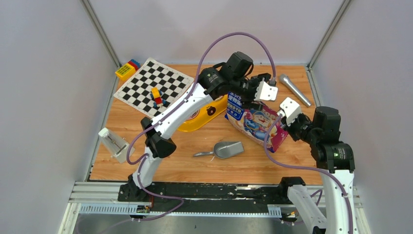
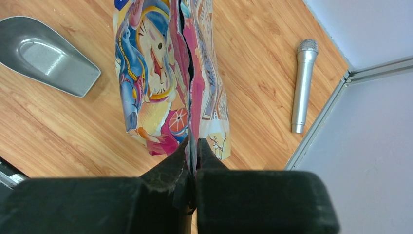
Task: Serve the pet food
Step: Close the pet food bag at the center of the board.
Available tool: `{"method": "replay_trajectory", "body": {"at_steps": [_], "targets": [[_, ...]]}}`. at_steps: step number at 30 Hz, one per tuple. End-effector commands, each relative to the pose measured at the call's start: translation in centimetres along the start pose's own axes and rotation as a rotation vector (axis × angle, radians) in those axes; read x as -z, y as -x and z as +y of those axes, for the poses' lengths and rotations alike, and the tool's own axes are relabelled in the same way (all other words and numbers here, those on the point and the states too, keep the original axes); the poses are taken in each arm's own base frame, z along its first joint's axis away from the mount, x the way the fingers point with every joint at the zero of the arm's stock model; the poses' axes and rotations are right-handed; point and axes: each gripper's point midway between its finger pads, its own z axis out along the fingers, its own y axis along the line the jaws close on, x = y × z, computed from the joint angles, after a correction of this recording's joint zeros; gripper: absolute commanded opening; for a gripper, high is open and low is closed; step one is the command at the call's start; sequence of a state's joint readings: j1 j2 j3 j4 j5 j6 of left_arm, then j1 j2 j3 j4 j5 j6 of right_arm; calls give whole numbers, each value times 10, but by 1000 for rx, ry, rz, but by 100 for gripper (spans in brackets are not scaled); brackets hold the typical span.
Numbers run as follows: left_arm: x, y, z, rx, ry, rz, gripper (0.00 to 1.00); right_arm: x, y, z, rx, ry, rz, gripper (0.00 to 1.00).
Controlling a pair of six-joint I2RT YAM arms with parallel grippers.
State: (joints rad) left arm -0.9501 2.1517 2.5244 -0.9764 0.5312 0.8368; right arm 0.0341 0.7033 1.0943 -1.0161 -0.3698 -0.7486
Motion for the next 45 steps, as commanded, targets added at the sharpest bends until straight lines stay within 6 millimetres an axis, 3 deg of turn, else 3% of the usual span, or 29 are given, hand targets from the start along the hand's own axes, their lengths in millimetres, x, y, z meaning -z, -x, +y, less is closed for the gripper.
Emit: {"method": "replay_trajectory", "body": {"at_steps": [1, 12, 14, 16, 17, 18, 19, 20, 22, 23, 25, 28, 34, 40, 42, 45], "targets": [[1, 34, -5, 11, -48, -135, 81, 12, 40, -1, 34, 11, -156, 0], [-20, 14, -31, -24, -136, -74, 76, 12, 44, -1, 32, 15, -168, 0], [-24, 11, -30, -18, -131, -67, 66, 12, 45, -1, 33, 16, -169, 0], [-26, 10, -27, -7, -119, -68, 47, 12, 44, -1, 32, 18, -168, 0], [-28, 11, -25, 0, -107, -71, 32, 12, 44, -1, 34, 18, -168, 0], [-29, 11, -23, 7, -100, -71, 24, 12, 44, -1, 33, 15, -167, 0], [-30, 11, -20, 18, -85, -70, 8, 12, 44, -2, 33, 14, -165, 0], [-30, 12, -17, 24, -73, -70, 1, 12, 43, -2, 33, 10, -163, 7], [-32, 9, -10, 40, -35, -57, 0, 14, 43, -5, 20, -6, -156, 38], [-32, 9, -2, 54, 4, -49, 0, 16, 43, -6, 16, -16, -155, 48], [-32, 4, 9, 75, 63, -25, 0, 21, 44, -6, 9, -28, -155, 59], [-27, -3, 17, 104, 110, -2, 0, 23, 40, -1, -2, -13, -140, 64], [-13, 0, 10, 99, 76, -9, 0, 5, 15, -3, -30, -41, -76, 64], [-8, -3, 3, 78, 59, 12, 0, -10, 6, -12, -62, -84, -76, 60], [-7, -3, 3, 74, 60, 14, 0, -12, 5, -14, -73, -91, -79, 50], [-3, -4, 7, 64, 77, 26, 0, -11, 6, -13, -77, -93, -87, 24]]}}
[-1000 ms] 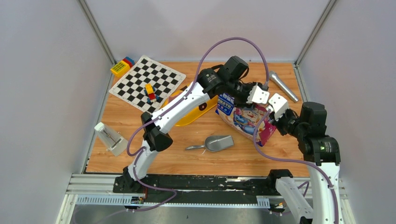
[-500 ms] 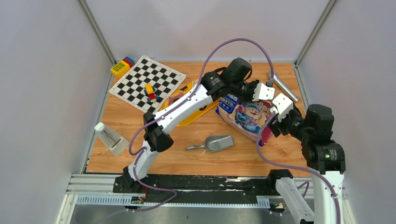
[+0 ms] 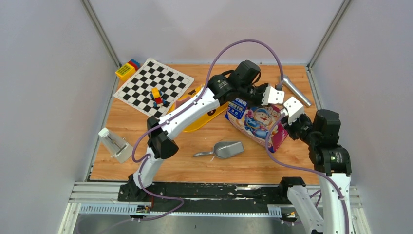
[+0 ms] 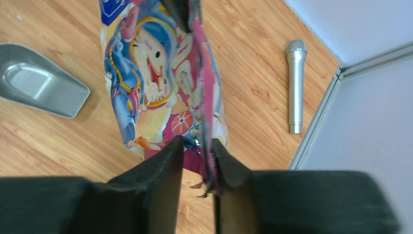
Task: Serve the pet food
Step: Close the pet food bag at the center of the board.
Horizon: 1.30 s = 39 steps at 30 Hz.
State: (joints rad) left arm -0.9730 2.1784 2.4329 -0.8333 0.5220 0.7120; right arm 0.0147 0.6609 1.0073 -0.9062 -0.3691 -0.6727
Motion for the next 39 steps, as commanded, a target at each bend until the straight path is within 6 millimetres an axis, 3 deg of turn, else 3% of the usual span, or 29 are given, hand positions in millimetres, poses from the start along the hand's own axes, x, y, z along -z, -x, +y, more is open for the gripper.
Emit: {"method": "replay_trajectory", "body": {"at_steps": [1, 3, 9, 11, 12, 13, 15, 18, 26, 30, 35, 39], "targets": [[34, 8, 13, -41, 80, 40, 0, -2, 8, -11, -23, -53, -42, 15], [38, 7, 17, -37, 91, 42, 0, 0, 6, -16, -37, -74, -39, 1], [40, 6, 10, -38, 55, 37, 2, -3, 8, -18, -53, -78, -62, 0], [41, 10, 3, -40, 21, 17, 25, -3, 11, -19, -54, -79, -70, 0], [41, 16, -1, -40, -1, -7, 50, -2, 13, -19, -53, -78, -78, 0], [41, 20, -4, -40, -14, -20, 66, -2, 14, -18, -54, -74, -82, 0], [40, 31, -8, -43, -35, -54, 73, -1, 17, -18, -53, -72, -89, 0], [28, 35, -13, -55, -46, -59, 75, 0, 21, -17, -50, -58, -102, 0], [7, 48, -6, -10, -32, -124, 71, 4, 25, -6, -25, -5, -118, 0], [0, 51, -7, 1, -39, -142, 61, 5, 27, -5, -20, 1, -126, 0], [-7, 43, -9, -7, -39, -112, 34, 7, 31, -7, -17, -1, -131, 3], [-9, 36, -5, -15, -4, -79, 5, 12, 40, -7, -13, 6, -148, 26]]}}
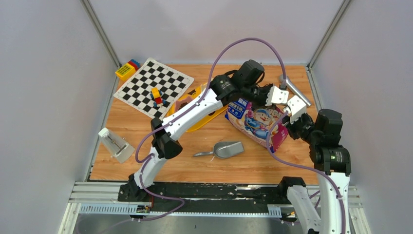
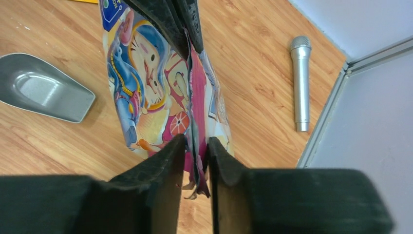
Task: Serve the pet food
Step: Close the pet food bag at the center of the board.
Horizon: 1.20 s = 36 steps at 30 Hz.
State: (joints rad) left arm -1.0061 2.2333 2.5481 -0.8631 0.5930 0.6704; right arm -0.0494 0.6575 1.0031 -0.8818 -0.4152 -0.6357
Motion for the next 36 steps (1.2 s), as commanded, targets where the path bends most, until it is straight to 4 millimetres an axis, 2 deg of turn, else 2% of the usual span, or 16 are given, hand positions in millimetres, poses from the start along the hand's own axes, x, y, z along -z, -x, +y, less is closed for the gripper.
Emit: {"method": "replay_trajectory", "body": {"at_steps": [1, 4, 8, 10, 11, 13, 14, 16, 19, 20, 21, 22, 26, 29, 35, 36], "targets": [[2, 6, 12, -20, 67, 6, 0, 11, 41, 2, 43, 43, -129, 31], [6, 6, 20, -21, 114, 20, 0, 13, 49, 4, 52, 69, -139, 37], [14, 13, 16, -13, 104, 10, 0, 8, 57, 4, 69, 110, -144, 41], [21, 17, 15, -15, 105, 11, 23, 4, 60, 2, 78, 122, -146, 41], [26, 17, 14, -22, 110, 19, 51, 2, 61, 2, 84, 130, -149, 41], [35, 14, 15, -26, 120, 38, 73, -2, 63, -1, 93, 135, -150, 40], [40, 10, 18, -26, 128, 49, 76, -3, 64, -3, 97, 132, -149, 40], [52, 2, 22, -32, 143, 73, 80, -6, 67, -8, 103, 124, -146, 39], [67, -13, 26, -24, 163, 115, 81, -8, 71, -14, 111, 116, -143, 38], [70, -24, 29, -17, 167, 136, 81, -9, 72, -15, 112, 116, -138, 37], [76, -25, 32, -18, 181, 141, 81, -10, 72, -17, 112, 118, -131, 37], [80, -37, 35, -6, 189, 160, 81, -11, 72, -18, 112, 121, -125, 37], [98, -60, 51, 40, 246, 189, 81, -16, 69, -18, 98, 143, -78, 35], [115, -67, 68, 57, 322, 196, 82, -19, 68, -17, 108, 155, -55, 32], [140, -76, 91, 112, 460, 236, 99, -27, 63, 2, 176, 202, 13, 37], [146, -77, 94, 119, 486, 247, 99, -29, 61, 4, 189, 201, 32, 37]]}}
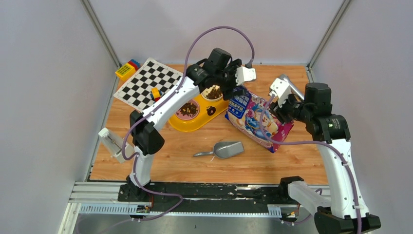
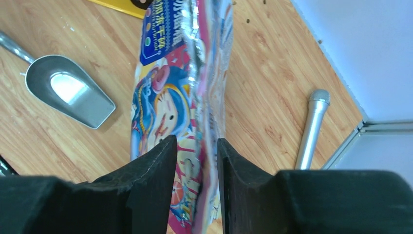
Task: Serve the pet food
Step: Close the pet food bag at the center of the board.
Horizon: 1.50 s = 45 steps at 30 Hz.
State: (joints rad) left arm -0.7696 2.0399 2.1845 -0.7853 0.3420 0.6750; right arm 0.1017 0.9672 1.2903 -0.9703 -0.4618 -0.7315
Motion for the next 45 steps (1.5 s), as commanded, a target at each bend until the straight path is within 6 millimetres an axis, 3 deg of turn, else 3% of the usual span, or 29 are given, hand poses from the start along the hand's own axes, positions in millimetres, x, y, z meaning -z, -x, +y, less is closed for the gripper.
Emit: {"method": "replay_trajectory", "body": {"at_steps": [1, 5, 9, 11, 13, 14, 18, 19, 20, 21, 22, 24, 26, 27, 29, 30, 37, 38, 39, 40, 42, 45], "targets": [[47, 39, 31, 16, 171, -76, 100, -1, 1, 2, 77, -24, 62, 37], [62, 28, 40, 61, 229, -48, 100, -5, -16, -12, 112, -120, 170, 26], [83, 6, 46, 108, 279, -7, 100, -3, -22, -24, 147, -202, 202, 0], [103, -8, 49, 141, 306, 6, 100, -1, -20, -26, 161, -218, 193, 0], [107, -27, 42, 177, 296, 37, 100, 0, -17, -28, 170, -234, 188, 0], [123, -30, 45, 187, 320, 30, 100, 0, -16, -28, 182, -237, 182, 0], [154, -61, 27, 235, 324, 67, 100, 2, -13, -39, 208, -294, 179, 0], [162, -67, 17, 243, 318, 73, 100, -1, -15, -36, 210, -275, 190, 9], [169, -74, 16, 251, 327, 81, 100, -4, -15, -34, 212, -258, 200, 30], [178, -79, 5, 251, 313, 83, 100, -7, -15, -33, 217, -247, 204, 40], [185, -86, 3, 244, 313, 94, 100, -11, -16, -32, 220, -237, 208, 46], [202, -97, -2, 260, 317, 111, 100, -17, -13, -30, 232, -230, 206, 47], [215, -109, -6, 276, 324, 130, 100, -22, -11, -30, 240, -225, 206, 43], [225, -111, -5, 281, 343, 128, 100, -24, -10, -30, 242, -224, 203, 36], [234, -117, -6, 293, 357, 128, 100, -27, -5, -32, 240, -234, 193, 4], [235, -120, -8, 300, 357, 129, 100, -28, -3, -33, 237, -238, 191, 0], [249, -129, -7, 333, 387, 120, 100, -25, 20, -34, 259, -278, 149, 0], [250, -130, -7, 336, 388, 119, 100, -27, 20, -34, 250, -273, 158, 9], [251, -130, -7, 340, 387, 116, 100, -28, 20, -33, 245, -261, 161, 26], [252, -129, -8, 339, 386, 113, 100, -30, 21, -31, 242, -249, 159, 38], [254, -130, -8, 342, 390, 115, 100, -32, 28, -28, 233, -229, 135, 44], [255, -131, -8, 343, 391, 118, 100, -36, 35, -26, 221, -205, 113, 46]]}}
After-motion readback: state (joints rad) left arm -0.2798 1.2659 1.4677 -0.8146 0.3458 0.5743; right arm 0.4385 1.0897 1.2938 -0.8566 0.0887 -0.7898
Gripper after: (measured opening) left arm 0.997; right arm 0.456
